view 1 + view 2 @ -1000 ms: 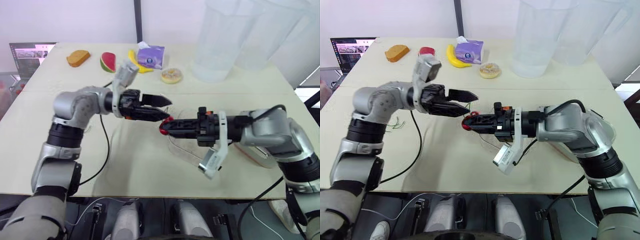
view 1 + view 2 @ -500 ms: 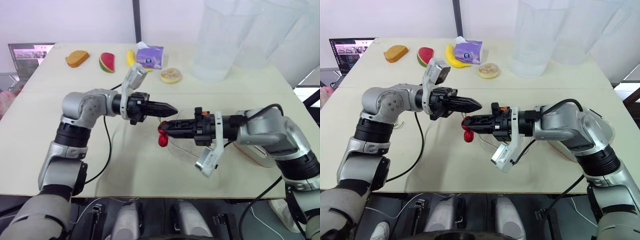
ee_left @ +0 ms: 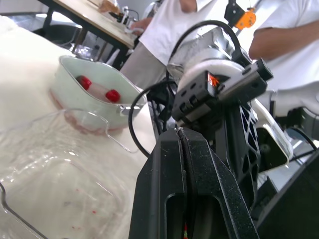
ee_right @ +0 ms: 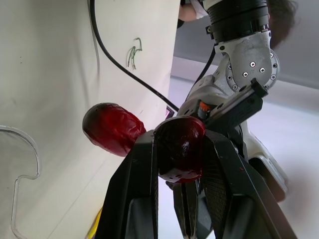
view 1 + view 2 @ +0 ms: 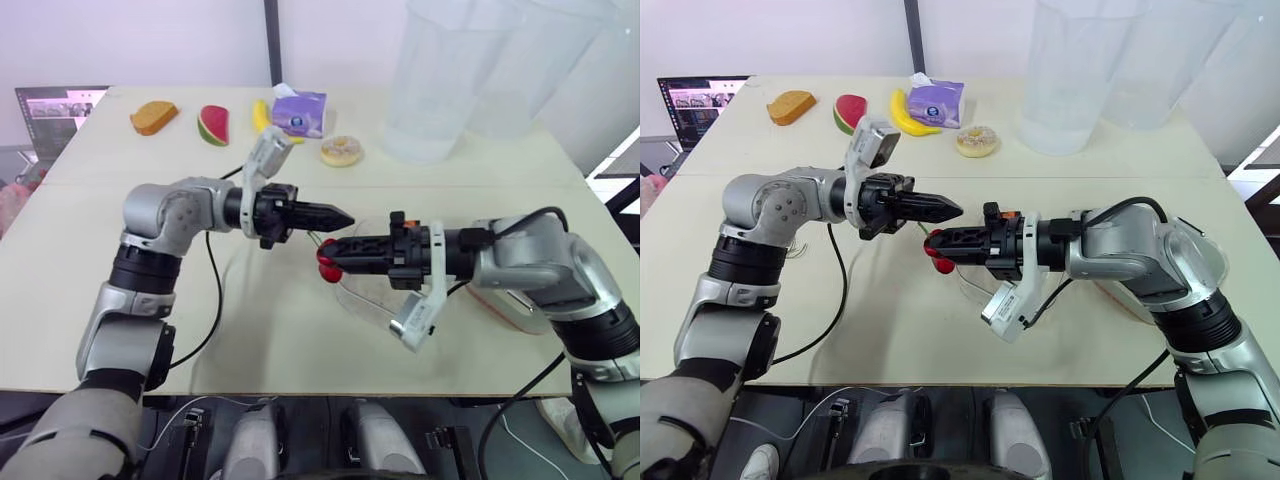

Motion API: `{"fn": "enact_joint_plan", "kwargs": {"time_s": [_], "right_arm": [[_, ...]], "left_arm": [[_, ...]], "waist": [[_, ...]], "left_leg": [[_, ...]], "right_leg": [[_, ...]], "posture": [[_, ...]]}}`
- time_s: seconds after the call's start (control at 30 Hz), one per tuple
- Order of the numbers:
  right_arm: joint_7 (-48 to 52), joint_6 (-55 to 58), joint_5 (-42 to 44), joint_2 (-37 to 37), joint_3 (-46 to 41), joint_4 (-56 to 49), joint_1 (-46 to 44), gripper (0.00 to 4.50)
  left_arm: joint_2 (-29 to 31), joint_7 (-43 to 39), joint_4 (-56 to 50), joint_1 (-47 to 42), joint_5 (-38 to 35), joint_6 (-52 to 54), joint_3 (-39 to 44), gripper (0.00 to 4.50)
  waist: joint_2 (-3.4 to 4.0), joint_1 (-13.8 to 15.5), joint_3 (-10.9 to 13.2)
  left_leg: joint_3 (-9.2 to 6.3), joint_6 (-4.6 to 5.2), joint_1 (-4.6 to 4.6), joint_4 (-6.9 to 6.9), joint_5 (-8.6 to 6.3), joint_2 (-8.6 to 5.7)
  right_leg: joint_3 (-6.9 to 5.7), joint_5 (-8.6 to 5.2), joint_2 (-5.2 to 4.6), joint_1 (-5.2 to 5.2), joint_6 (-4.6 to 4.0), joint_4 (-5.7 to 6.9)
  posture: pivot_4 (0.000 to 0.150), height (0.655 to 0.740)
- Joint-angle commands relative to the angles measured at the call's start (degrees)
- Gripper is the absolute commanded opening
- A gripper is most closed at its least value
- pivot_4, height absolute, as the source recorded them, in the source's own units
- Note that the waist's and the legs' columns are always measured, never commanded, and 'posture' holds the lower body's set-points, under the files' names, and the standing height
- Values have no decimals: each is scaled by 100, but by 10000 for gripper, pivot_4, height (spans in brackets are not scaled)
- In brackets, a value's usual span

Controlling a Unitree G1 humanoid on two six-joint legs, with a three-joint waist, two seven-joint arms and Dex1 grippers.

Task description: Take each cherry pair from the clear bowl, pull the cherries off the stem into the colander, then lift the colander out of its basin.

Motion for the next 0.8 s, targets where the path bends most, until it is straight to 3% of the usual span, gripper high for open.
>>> {"fn": "enact_joint_plan", "kwargs": {"time_s": [0.03,0.23,0.33,0.47,0.8], "right_arm": [[-41,171,109,-27,-149,-121,21,8249],[-142,798,383,64,-418,-268,64,8249],[-176,1070,676,96,-567,-404,68,8249],[-203,1193,812,115,-685,-527,15,8249],[-153,813,595,-1,-622,-463,-30,8249]], "left_arm": [[-104,252,270,-354,-314,226,552,529],[-82,548,831,-558,-429,395,1075,529],[26,451,992,-515,-449,505,1135,8763],[149,159,1059,-394,-306,403,933,26836],[-26,158,1046,-415,-448,631,947,26836]], "waist": [[0,2,0],[0,-7,0],[0,-9,0],[0,-4,0],[0,5,0]], "left_leg": [[0,0,0,0,0,0],[0,0,1,0,0,0],[0,0,2,0,0,1],[0,0,2,0,0,1],[0,0,2,1,0,-1]], "right_leg": [[0,0,0,0,0,0],[0,0,0,0,0,1],[-1,0,1,0,0,4],[-1,0,0,0,0,4],[-1,0,-2,2,0,3]], "posture": [[1500,7400],[1500,7400],[1500,7400],[1500,7400],[1500,7400]]}}
